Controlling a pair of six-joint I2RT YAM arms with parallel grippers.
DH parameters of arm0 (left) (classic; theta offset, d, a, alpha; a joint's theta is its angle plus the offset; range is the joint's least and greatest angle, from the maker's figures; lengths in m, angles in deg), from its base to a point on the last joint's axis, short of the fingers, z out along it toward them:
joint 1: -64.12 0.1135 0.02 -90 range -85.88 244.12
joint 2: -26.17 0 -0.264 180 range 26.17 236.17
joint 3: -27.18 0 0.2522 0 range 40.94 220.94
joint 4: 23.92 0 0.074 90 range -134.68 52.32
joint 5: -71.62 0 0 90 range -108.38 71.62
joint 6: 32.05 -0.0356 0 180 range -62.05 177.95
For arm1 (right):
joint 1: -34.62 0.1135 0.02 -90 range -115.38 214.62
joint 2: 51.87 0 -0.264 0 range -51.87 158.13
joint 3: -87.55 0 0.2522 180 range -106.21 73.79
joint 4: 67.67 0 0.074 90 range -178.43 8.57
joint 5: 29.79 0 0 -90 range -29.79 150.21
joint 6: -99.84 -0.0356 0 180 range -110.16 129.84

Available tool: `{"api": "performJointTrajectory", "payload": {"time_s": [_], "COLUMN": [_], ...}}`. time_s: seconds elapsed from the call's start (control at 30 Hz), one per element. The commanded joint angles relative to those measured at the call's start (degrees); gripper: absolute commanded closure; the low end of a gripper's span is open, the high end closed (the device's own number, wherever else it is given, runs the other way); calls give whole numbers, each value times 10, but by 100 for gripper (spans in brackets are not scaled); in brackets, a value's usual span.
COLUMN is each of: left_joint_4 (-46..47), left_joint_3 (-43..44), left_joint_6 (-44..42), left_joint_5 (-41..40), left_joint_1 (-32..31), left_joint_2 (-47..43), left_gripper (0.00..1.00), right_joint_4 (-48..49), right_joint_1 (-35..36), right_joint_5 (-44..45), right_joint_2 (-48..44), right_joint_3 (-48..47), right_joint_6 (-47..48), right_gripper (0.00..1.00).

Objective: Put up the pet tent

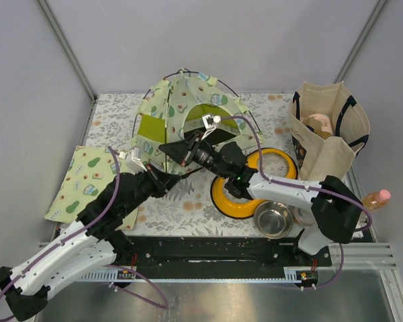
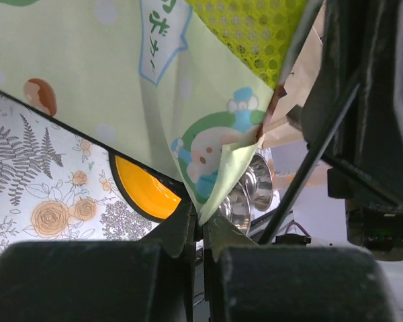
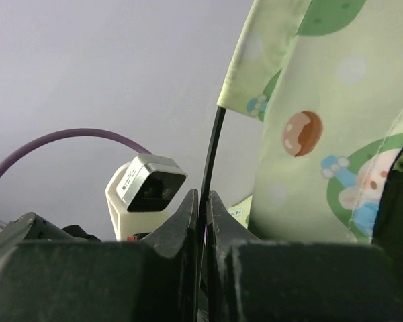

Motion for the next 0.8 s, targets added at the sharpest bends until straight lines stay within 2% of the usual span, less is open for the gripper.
{"api": "performJointTrajectory", "payload": {"time_s": [0.0,0.33,0.47,0.73,0.77], "left_joint_4": [17,15,20,75,83], "left_joint_3": [4,-25,-43,-79,-86], "left_joint_6": [40,24,-1,-43,-44], "left_joint_5": [12,-15,-28,-35,-35], "left_joint_1": [-10,-11,-11,-11,-11], "left_joint_2": [-15,-39,-33,9,11], "left_gripper": [100,100,100,100,100], "right_joint_4": [61,50,15,-118,-134], "right_joint_1": [17,52,53,54,54], "right_joint_5": [72,76,80,57,55], "right_joint_2": [8,-3,-31,-85,-91], "right_joint_3": [16,87,125,145,145], "right_joint_6": [72,55,31,12,12], "right_gripper": [100,99,81,43,41]}}
